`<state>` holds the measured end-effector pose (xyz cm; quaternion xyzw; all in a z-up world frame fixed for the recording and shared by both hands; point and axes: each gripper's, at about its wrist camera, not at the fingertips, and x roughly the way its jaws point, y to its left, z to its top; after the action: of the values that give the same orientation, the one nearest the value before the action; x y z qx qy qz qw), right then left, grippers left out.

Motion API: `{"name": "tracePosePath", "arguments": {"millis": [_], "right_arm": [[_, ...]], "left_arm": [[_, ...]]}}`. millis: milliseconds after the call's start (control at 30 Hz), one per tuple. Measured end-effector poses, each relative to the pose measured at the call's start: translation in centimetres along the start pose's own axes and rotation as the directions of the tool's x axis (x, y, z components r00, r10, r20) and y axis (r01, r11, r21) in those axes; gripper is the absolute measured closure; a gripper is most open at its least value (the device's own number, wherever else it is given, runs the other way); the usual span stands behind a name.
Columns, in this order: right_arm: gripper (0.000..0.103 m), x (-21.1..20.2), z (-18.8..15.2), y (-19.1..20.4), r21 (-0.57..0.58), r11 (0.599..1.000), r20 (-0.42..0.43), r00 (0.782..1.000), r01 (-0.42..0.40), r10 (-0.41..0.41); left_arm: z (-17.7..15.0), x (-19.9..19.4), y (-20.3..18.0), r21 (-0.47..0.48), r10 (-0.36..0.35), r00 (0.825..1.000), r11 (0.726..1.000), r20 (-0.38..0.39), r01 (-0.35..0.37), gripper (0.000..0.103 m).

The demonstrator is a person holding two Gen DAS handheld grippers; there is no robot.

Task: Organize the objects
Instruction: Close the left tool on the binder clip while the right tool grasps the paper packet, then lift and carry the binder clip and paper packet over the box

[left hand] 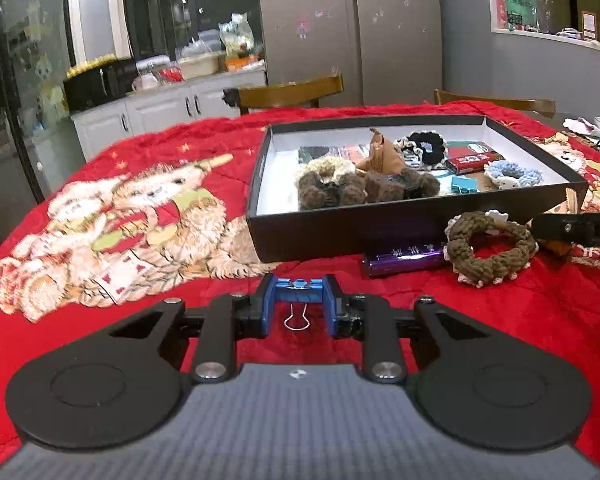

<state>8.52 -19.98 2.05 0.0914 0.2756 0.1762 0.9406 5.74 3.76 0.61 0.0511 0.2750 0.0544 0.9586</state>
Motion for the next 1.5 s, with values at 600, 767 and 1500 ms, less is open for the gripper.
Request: {"name": "tracePosePath", "arguments": {"millis": [600, 767, 1500], "right_arm": [[0.062, -1.6, -0.3, 1.5, -0.087, 0.996, 0.082, 0.997, 0.000, 0.007], [0.062, -1.5, -0.2, 1.6, -0.092, 0.996, 0.074, 0.997, -0.002, 0.009], [0.063, -3.2, 2.2, 3.3, -0.057, 0.993, 0.100, 0.990, -0.099, 0.104]], "left_arm": [[-0.7, -1.0, 0.3, -0.023, -0.037, 0.999, 0.999, 0.023, 0.037, 0.074], [-0.6, -0.1, 1.0, -0.061, -0.063, 0.998, 0.996, -0.026, 0.062, 0.074], [0.2, -1.8, 2.2, -0.091, -0.050, 0.998, 0.994, 0.044, 0.054, 0.074]]}}
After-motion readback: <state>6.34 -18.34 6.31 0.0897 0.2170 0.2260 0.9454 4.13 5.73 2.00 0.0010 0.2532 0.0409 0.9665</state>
